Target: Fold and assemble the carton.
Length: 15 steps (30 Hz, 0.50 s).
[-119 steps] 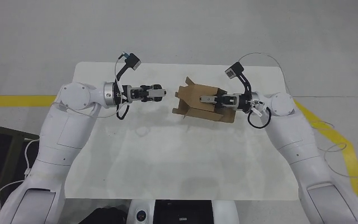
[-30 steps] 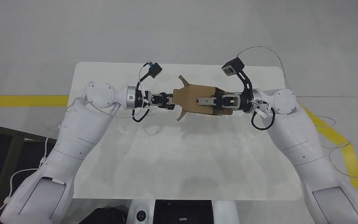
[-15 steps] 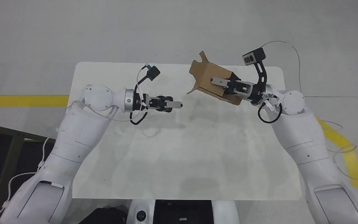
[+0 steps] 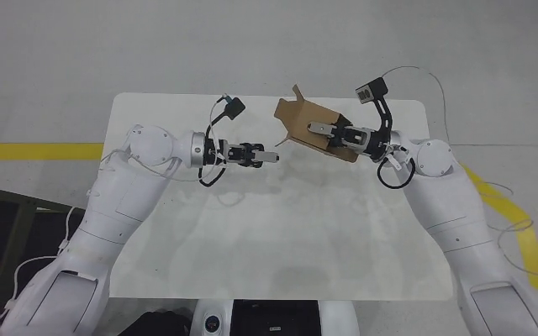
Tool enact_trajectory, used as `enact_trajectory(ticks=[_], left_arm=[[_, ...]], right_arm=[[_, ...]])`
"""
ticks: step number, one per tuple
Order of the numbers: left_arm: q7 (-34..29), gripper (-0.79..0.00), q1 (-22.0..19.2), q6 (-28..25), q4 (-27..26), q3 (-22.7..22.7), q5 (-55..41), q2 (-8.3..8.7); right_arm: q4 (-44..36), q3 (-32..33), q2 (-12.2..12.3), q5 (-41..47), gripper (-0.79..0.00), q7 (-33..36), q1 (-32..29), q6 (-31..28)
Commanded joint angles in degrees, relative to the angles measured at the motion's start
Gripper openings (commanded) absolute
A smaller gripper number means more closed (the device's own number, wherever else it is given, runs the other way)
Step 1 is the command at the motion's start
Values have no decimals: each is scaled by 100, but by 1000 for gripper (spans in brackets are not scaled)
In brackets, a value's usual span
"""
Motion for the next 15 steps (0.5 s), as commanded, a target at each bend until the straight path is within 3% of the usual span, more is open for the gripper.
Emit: enact_trajectory(ticks=[1, 15], left_arm=[[18, 0, -20, 2, 65, -32, 15, 6], [46, 0, -54, 20, 26, -74, -17, 7]], right_arm=[[-43, 0, 1, 28, -785, 109, -9, 26], [-299, -76, -13, 63, -785, 589, -33, 263]])
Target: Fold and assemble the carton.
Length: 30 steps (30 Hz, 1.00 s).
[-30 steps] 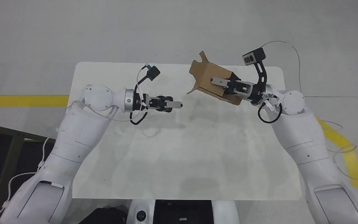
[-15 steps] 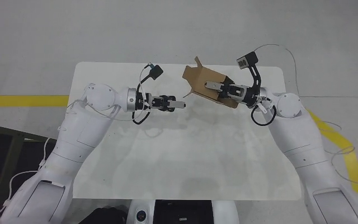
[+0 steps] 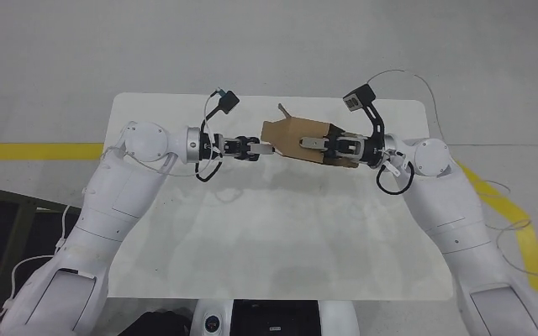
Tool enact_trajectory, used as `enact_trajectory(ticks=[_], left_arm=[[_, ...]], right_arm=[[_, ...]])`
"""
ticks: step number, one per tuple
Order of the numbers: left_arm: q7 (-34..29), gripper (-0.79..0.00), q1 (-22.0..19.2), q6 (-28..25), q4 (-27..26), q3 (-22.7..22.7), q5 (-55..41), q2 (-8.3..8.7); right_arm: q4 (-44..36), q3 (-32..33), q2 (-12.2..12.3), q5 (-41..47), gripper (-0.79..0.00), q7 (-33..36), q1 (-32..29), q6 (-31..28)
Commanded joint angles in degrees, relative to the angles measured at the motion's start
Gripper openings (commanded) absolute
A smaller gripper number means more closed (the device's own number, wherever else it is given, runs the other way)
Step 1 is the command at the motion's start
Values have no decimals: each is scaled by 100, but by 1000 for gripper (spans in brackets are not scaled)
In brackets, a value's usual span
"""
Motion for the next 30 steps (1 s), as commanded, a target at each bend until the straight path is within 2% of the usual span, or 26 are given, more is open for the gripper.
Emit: enact_trajectory(ticks=[1, 30], left_arm=[[3, 0, 2, 4, -5, -2, -9, -1], [-76, 0, 16, -13, -183, 93, -138, -36]], right_arm=[[-24, -12, -4, 10, -785, 29, -4, 22], [-30, -248, -134, 200, -785, 319, 87, 146]])
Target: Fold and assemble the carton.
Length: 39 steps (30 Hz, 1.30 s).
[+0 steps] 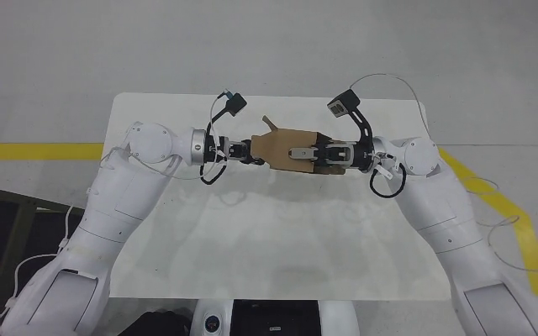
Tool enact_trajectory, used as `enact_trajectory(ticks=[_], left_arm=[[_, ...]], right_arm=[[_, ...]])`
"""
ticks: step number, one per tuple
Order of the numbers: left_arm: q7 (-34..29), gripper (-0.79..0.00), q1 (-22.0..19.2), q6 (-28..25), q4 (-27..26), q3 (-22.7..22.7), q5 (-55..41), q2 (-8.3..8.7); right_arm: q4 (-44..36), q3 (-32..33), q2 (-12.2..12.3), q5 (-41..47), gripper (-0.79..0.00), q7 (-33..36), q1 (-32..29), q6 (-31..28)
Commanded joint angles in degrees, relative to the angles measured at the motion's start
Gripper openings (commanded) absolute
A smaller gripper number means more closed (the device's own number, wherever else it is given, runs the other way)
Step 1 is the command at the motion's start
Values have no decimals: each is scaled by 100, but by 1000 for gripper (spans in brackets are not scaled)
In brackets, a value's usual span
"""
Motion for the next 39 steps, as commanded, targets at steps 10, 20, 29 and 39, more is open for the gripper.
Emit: enact_trajectory(ticks=[10, 20, 29, 39], left_arm=[[-83, 0, 16, -42, -28, 18, -36, -4], [-140, 0, 60, -153, 133, -258, 56, 77], [-44, 0, 113, -168, 355, -499, 218, 154], [33, 0, 93, -206, 548, -445, 501, 168]], right_arm=[[142, 12, -17, 75, -785, 198, 9, 48], [531, 240, 34, 169, -785, 462, -41, 52], [533, 165, 106, 39, -785, 1261, -117, 653], [89, -69, 157, 19, -785, 1606, -234, 998]])
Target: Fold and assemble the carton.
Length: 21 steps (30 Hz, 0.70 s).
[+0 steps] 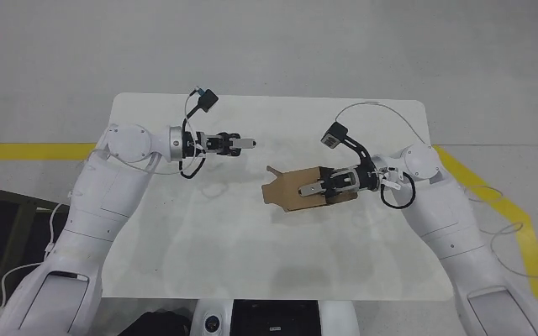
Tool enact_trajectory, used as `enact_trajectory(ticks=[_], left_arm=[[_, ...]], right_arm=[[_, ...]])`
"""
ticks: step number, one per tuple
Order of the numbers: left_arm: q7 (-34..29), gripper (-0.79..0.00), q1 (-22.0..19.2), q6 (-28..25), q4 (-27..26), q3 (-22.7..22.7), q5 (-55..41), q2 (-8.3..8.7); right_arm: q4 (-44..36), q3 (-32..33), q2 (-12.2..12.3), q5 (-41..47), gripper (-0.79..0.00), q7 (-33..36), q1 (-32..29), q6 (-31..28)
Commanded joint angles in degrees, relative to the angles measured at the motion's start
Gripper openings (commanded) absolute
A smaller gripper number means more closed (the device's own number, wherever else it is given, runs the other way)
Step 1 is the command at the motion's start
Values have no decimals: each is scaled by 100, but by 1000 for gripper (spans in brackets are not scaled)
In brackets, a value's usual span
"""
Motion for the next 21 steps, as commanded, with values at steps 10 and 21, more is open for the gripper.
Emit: enact_trajectory(ticks=[10, 21], left_arm=[[94, 0, -64, 41, -184, 325, 144, -75], [-30, 0, -33, 29, -254, 365, 146, -66]], right_arm=[[-51, -373, -34, 65, -785, -121, 236, -120], [176, -345, -53, 215, -785, -377, 419, -376]])
